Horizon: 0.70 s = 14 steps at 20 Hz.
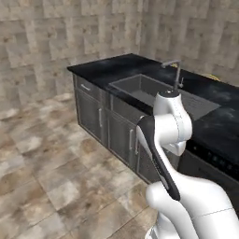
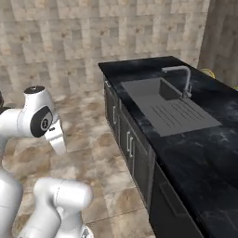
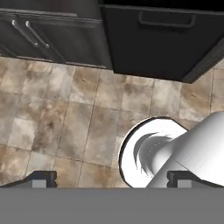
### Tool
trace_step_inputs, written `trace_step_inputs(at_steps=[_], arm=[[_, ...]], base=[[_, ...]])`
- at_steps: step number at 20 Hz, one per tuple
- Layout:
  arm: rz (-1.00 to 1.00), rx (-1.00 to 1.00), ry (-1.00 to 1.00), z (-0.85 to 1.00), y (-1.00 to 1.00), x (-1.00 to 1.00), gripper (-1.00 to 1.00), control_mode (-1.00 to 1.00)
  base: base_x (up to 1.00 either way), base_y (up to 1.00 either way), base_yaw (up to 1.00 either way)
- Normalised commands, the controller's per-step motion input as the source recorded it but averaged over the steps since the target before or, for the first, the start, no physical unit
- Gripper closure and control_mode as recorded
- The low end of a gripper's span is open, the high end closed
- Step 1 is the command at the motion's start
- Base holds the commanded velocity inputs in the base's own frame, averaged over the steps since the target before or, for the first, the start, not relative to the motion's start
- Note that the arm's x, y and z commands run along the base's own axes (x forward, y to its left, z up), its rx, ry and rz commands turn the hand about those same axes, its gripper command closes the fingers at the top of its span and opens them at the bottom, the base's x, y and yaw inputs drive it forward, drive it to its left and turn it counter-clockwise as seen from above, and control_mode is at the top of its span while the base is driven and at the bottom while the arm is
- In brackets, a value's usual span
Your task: Retrieve the bottle and the shaker from the cabinet and place them next to the mixing bowl on the counter. Then add garlic from the fridge to the mixing bowl.
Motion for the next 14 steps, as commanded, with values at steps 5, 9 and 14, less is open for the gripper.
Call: trace_step_inputs(at_steps=[5,9,14], arm=[[0.00,0.00,0.00,0.00,0.00,0.00,-1.00,1.00],[0.00,0.00,0.00,0.00,0.00,0.00,-1.00,1.00],[0.00,0.00,0.00,0.00,0.00,0.00,-1.00,1.00]], base=[[0.00,-0.35,-0.91],[0.00,-0.11,-0.95],[0.00,0.00,-1.00]])
